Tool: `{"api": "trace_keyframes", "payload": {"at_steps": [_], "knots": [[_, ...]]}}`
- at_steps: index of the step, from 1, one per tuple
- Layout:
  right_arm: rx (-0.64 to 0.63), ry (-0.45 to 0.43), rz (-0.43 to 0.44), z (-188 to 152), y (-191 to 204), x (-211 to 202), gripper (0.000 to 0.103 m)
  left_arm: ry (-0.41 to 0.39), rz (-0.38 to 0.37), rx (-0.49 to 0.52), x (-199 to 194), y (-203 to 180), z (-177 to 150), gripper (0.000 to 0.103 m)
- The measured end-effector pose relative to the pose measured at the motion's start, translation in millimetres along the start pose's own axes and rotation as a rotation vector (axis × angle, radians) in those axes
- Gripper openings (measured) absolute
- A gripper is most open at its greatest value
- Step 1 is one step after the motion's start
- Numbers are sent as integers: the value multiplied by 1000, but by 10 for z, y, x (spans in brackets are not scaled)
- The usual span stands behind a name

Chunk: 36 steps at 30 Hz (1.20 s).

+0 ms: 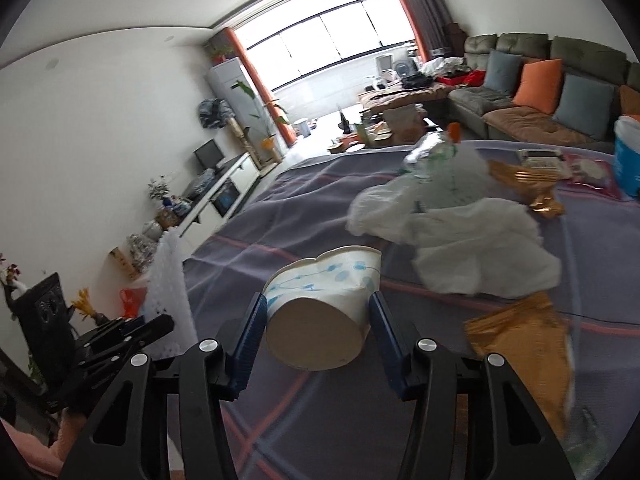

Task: Collect trash
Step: 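Carry the foam net and paper cup with both grippers over the teal bin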

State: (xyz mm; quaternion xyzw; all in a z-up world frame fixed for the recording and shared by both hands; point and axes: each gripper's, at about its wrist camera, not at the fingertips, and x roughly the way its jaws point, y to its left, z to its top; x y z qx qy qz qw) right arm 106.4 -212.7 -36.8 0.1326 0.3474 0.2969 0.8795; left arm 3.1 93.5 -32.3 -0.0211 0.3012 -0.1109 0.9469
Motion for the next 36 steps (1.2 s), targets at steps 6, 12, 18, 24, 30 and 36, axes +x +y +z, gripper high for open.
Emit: {"api": "trace_keyframes", "payload": {"at_steps": [6,12,18,24,30,36], "knots": [[-40,7,64,44,229,99,52,-16,41,-11,-88,114,14,23],[-84,13,128,143,507,219,51,-37,87,-31,-195,266,20,23],[-122,10,179,225,741,313,51,-53,141,-66,-324,503,10,23],[-137,25,231,301,940,480,51,-50,198,-88,-389,693,-23,23],[-137,48,307,396,1140,751,51,-51,254,-105,-436,870,-17,23],[-152,78,382,469,1423,1056,51,-35,299,-141,-430,1155,-8,23]]}}
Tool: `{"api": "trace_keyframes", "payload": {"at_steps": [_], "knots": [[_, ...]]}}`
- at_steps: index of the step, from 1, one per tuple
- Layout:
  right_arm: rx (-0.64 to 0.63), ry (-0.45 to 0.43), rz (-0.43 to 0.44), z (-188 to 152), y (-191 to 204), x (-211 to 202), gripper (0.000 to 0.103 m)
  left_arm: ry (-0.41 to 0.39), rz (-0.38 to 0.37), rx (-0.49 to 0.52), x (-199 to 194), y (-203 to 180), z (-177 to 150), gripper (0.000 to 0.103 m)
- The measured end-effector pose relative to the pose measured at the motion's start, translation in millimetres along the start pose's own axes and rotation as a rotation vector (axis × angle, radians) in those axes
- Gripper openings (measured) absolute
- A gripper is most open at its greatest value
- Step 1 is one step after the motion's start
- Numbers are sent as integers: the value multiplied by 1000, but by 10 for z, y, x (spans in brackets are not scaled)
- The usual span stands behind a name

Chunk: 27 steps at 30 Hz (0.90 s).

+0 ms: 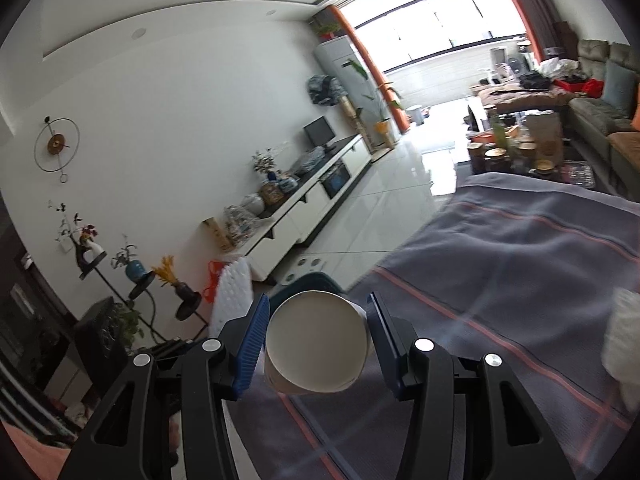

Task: Collect trash
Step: 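Carry the foam net and paper cup with both grippers over the teal bin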

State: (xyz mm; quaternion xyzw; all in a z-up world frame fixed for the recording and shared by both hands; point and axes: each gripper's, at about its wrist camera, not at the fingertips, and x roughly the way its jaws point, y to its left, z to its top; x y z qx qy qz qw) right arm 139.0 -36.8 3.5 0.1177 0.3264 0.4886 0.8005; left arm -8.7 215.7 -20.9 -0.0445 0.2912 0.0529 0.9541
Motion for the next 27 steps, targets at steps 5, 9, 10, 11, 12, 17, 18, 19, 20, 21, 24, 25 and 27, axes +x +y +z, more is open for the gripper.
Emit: {"api": "trace_keyframes", "payload": {"at_steps": [5,9,10,11,12,17,18,19,20,21,24,25,27], "knots": [[-21,16,39,130,131,328,51,22,48,-15,110,202,46,23],[-24,31,53,198,202,599,51,43,78,-19,221,306,72,24],[-25,34,56,205,213,654,51,50,85,-22,255,338,73,24],[-27,38,57,214,233,728,51,58,91,-26,289,371,72,24],[-28,44,57,212,254,787,51,67,91,-31,325,405,62,24],[-36,98,38,179,306,1128,51,121,106,-66,536,554,4,25],[-37,106,33,168,305,1168,51,128,104,-72,566,583,-12,25],[-39,118,26,165,307,1225,51,142,102,-81,620,612,-33,25],[-41,132,14,146,311,1291,51,154,106,-87,655,635,-55,26],[-41,140,7,137,320,1324,51,167,106,-94,693,656,-78,27],[-38,172,-14,115,319,1446,51,193,99,-114,764,722,-123,34],[-36,182,-22,106,318,1483,52,204,92,-130,801,754,-140,35],[-30,206,-27,96,308,1566,52,216,89,-150,862,817,-164,36]]}}
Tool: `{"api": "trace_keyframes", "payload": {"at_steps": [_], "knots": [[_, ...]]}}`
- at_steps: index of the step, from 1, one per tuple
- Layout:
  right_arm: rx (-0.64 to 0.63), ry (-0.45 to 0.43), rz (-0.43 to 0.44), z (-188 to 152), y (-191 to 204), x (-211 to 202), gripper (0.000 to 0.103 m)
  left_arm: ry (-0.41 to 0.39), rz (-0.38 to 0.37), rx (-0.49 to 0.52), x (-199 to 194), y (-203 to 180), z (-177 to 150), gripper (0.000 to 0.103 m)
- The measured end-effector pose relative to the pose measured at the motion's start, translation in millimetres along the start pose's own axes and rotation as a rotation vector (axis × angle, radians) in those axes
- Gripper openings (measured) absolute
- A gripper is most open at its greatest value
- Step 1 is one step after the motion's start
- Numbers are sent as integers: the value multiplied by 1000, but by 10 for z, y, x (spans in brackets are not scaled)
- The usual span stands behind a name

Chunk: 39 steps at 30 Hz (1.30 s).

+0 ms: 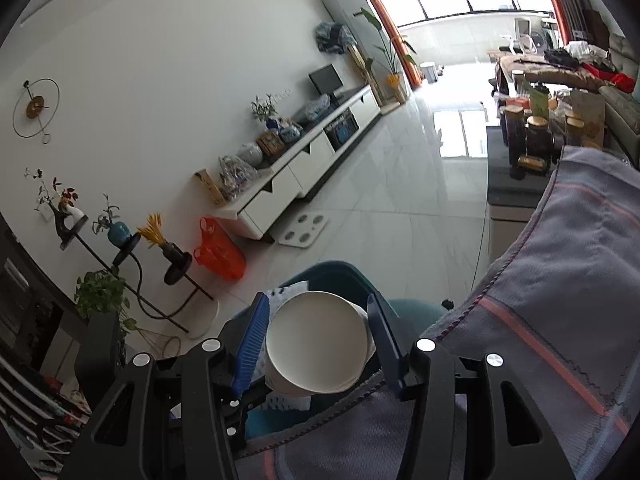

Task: Collect trash
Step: 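Carry the foam net and paper cup with both grippers over the teal bin, then open both grippers to drop the foam net and cup into the bin, then grasp the gold snack wrapper with the left gripper while the right gripper grasps the clear wrapper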

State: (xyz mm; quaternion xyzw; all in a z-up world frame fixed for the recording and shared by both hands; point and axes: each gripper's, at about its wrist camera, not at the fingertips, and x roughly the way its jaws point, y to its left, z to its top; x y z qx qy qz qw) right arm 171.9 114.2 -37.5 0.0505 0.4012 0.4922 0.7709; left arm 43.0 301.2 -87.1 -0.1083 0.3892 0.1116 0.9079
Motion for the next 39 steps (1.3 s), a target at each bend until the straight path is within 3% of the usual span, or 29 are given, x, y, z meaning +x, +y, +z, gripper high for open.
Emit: {"api": "trace_keyframes", "payload": {"at_steps": [8,13,15,21,25,30,39], "knots": [[31,39,-14,-28,-48,96,58,23,5,-68,120,168,-4,44],[39,18,0,-30,-82,-98,59,-58,3,-74,-145,125,22,48],[19,-4,-2,-43,-53,-252,62,-111,-15,-64,-325,60,32,55],[-50,-93,-45,-164,-23,-887,68,-260,-133,19,-834,-372,60,67],[-73,-156,-121,-343,-136,-1372,71,-306,-241,85,-999,-797,-39,79],[-51,-209,-255,-631,-425,-1956,73,-291,-360,181,-985,-1384,-171,87],[59,-272,-428,-1074,-894,-2767,75,-177,-556,294,-748,-2280,-286,87]]}}
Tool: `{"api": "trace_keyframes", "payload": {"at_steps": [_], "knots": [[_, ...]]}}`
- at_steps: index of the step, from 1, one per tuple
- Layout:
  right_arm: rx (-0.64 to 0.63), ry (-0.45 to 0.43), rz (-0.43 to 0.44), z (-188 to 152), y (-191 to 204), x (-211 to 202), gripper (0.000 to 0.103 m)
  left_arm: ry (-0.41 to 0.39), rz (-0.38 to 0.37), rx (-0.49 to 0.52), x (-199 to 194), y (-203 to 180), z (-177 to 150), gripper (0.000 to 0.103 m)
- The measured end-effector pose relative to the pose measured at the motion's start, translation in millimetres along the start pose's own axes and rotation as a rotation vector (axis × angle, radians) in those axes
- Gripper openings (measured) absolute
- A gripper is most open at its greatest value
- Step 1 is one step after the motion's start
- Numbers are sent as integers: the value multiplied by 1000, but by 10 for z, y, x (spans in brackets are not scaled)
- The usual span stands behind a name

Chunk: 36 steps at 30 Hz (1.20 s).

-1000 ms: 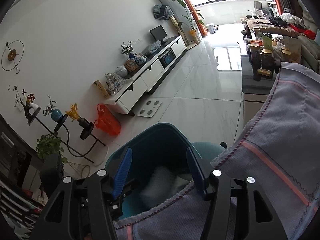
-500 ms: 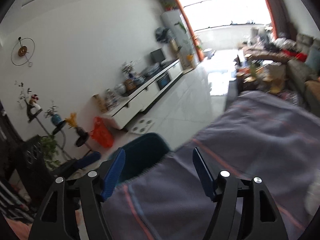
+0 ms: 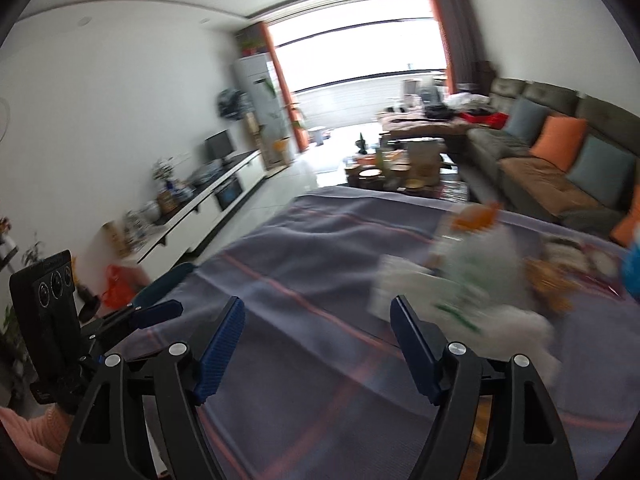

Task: Collect trash
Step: 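Grasp the gold snack wrapper with the left gripper while the right gripper grasps the clear wrapper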

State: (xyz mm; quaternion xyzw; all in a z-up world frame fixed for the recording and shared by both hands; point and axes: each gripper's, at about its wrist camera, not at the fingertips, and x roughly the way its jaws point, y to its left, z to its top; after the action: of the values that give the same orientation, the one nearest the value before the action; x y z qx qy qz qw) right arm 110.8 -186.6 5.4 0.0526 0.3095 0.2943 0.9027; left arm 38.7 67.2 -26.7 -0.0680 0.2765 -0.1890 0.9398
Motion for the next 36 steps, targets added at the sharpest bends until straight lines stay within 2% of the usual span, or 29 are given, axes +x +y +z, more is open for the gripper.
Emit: {"api": "trace_keyframes", "payload": {"at_steps": [4,11,17,21,25,28,30,32,36], "knots": [[56,-20,-96,-134,-398,-300,75,49,-112,62,230,-431,-27,87],[156,-24,-230,-407,-995,-679,75,148,-254,125,624,-1008,-85,86],[205,-3,-276,-641,-1246,-873,75,247,-315,150,935,-1346,-105,73],[220,19,-276,-749,-1301,-937,75,295,-339,151,1112,-1492,-67,59],[240,47,-265,-894,-1354,-1009,75,318,-351,163,1216,-1586,-6,56],[261,64,-241,-1008,-1388,-1037,75,335,-367,160,1287,-1616,22,48],[275,72,-222,-1053,-1393,-1054,75,357,-377,153,1345,-1620,18,38],[308,80,-181,-1110,-1408,-1067,75,373,-378,150,1387,-1629,-3,34],[317,103,-166,-1194,-1383,-1086,75,367,-381,154,1378,-1648,3,28]]}}
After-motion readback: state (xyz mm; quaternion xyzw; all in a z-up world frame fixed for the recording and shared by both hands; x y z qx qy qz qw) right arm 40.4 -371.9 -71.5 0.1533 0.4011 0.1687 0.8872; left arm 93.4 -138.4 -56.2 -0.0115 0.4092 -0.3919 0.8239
